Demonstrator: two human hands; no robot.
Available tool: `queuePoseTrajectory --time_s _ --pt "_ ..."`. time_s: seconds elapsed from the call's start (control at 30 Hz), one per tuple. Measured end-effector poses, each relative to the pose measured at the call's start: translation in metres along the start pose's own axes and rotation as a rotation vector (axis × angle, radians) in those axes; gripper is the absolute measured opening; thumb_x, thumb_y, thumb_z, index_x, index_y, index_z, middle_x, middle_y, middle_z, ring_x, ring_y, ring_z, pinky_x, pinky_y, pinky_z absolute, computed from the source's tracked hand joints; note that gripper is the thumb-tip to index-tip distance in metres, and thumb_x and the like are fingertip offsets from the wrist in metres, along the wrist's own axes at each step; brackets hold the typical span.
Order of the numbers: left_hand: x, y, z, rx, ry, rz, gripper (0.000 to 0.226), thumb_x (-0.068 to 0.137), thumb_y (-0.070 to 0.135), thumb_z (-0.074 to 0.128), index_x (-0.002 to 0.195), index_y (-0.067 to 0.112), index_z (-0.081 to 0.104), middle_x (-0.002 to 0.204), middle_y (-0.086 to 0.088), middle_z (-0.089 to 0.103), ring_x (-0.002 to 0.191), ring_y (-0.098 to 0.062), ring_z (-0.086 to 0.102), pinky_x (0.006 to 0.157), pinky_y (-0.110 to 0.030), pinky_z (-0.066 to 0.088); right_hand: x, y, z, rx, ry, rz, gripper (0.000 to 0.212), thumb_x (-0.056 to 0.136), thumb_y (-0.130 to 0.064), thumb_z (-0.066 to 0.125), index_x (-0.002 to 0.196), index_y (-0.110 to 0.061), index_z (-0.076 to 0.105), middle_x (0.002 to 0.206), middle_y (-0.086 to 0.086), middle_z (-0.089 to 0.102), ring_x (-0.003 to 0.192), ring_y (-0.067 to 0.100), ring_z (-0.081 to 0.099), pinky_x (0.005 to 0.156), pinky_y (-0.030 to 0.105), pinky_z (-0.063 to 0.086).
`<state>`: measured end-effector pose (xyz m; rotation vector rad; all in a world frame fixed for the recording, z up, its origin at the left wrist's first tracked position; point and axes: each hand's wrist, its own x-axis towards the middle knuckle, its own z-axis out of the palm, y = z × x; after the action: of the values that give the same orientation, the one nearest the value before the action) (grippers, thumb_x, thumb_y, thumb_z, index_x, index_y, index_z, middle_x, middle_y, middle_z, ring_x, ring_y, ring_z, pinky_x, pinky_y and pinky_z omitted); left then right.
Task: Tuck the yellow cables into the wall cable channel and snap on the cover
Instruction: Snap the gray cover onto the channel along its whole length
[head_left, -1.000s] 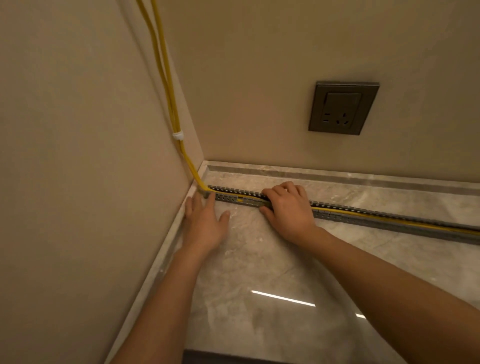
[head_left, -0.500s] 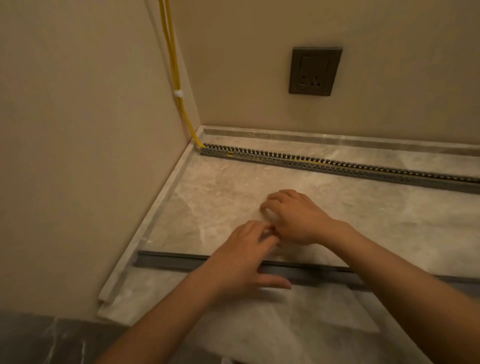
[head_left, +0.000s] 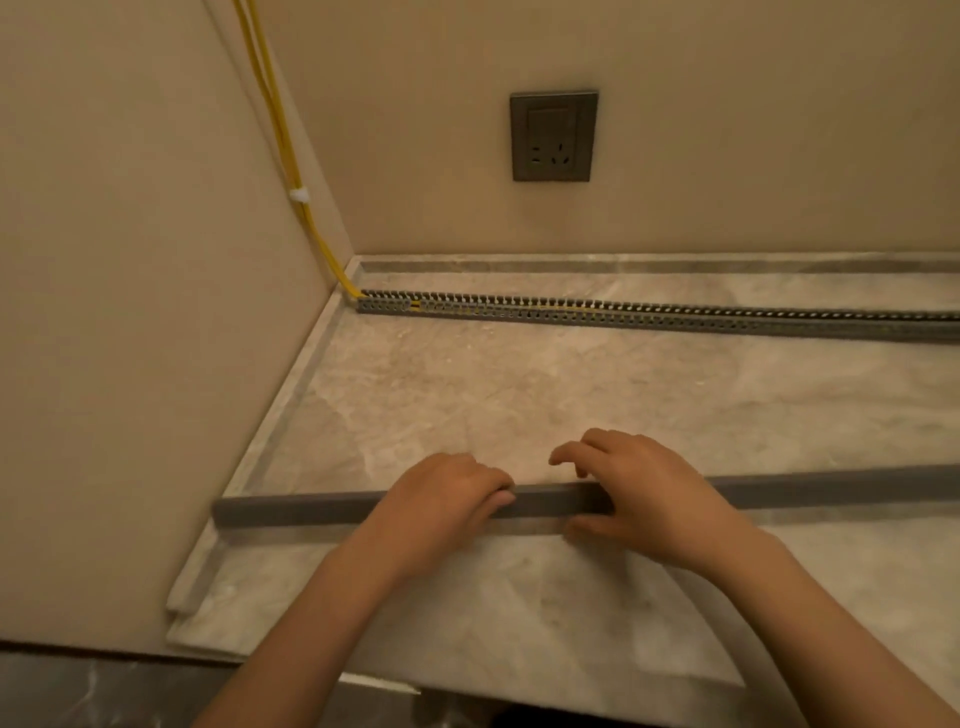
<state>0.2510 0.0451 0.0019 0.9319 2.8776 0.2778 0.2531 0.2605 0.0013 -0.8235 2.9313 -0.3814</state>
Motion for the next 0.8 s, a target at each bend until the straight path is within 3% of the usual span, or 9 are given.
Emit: queuePoseTrajectory --time_s 0.13,0.23,0.3,0.4,0.5,0.67,0.8 --pt "0.005 -0.004 -0.016 -0.192 -0.025 -0.126 0.022 0.096 0.035 0.041 0.093 0.026 0.060 0.086 0.007 0.062 0.078 -0.009 0.052 0.069 -0.024 0.039 -0.005 0.013 -0.005 -0.068 0.049 -0.047 0.038 0.084 -0.037 0.059 0.119 -0.027 0.050 0.104 -0.005 0.061 0.091 0.019 0.058 0.070 0.030 0.038" --pt "0.009 -0.005 -0.026 -0.166 -0.004 -0.180 0.026 0.087 0.053 0.047 0.088 0.030 0.059 0.078 0.009 0.056 0.072 -0.004 0.049 0.066 -0.026 0.041 -0.008 0.024 -0.017 -0.082 0.128 -0.137 0.031 0.073 -0.035 0.075 0.096 -0.018 0.063 0.076 -0.001 0.065 0.064 0.023 0.062 0.052 0.029 0.044" --pt "0.013 -0.003 -0.030 -0.092 0.030 -0.170 0.034 0.080 0.062 0.050 0.090 0.031 0.059 0.079 0.011 0.056 0.073 -0.005 0.049 0.066 -0.025 0.041 -0.009 0.032 -0.023 -0.079 0.152 -0.167 0.029 0.071 -0.035 0.077 0.091 -0.018 0.065 0.070 -0.001 0.064 0.059 0.022 0.060 0.047 0.028 0.044" --pt "0.022 -0.001 -0.026 0.011 0.104 -0.115 0.027 0.084 0.046 0.058 0.100 0.025 0.061 0.089 0.008 0.060 0.084 -0.012 0.053 0.073 -0.028 0.041 -0.003 0.043 -0.027 -0.072 0.154 -0.166 0.025 0.077 -0.034 0.073 0.094 -0.017 0.069 0.077 0.001 0.066 0.065 0.022 0.062 0.049 0.030 0.049" --pt "0.036 -0.003 -0.016 0.050 0.175 -0.155 0.020 0.087 0.030 0.059 0.102 0.018 0.066 0.096 0.002 0.063 0.092 -0.019 0.054 0.076 -0.030 0.039 0.007 0.056 -0.026 -0.046 0.200 -0.154 0.013 0.076 -0.025 0.075 0.083 -0.014 0.073 0.078 0.003 0.066 0.067 0.022 0.062 0.046 0.030 0.049" --pt "0.056 -0.012 0.002 0.015 0.180 -0.215 0.018 0.089 0.034 0.057 0.095 0.021 0.068 0.094 0.005 0.063 0.092 -0.016 0.052 0.076 -0.027 0.036 0.021 0.078 -0.006 0.016 0.164 -0.107 0.022 0.093 -0.030 0.053 0.100 -0.018 0.069 0.096 0.003 0.065 0.089 0.023 0.060 0.066 0.034 0.046" --pt "0.071 -0.024 0.007 -0.079 0.186 -0.204 0.016 0.088 0.031 0.060 0.090 0.019 0.069 0.089 0.003 0.065 0.088 -0.017 0.053 0.076 -0.029 0.042 0.027 0.090 0.001 0.097 0.173 -0.022 0.022 0.094 -0.031 0.051 0.103 -0.022 0.068 0.097 -0.002 0.065 0.093 0.018 0.057 0.072 0.030 0.045"
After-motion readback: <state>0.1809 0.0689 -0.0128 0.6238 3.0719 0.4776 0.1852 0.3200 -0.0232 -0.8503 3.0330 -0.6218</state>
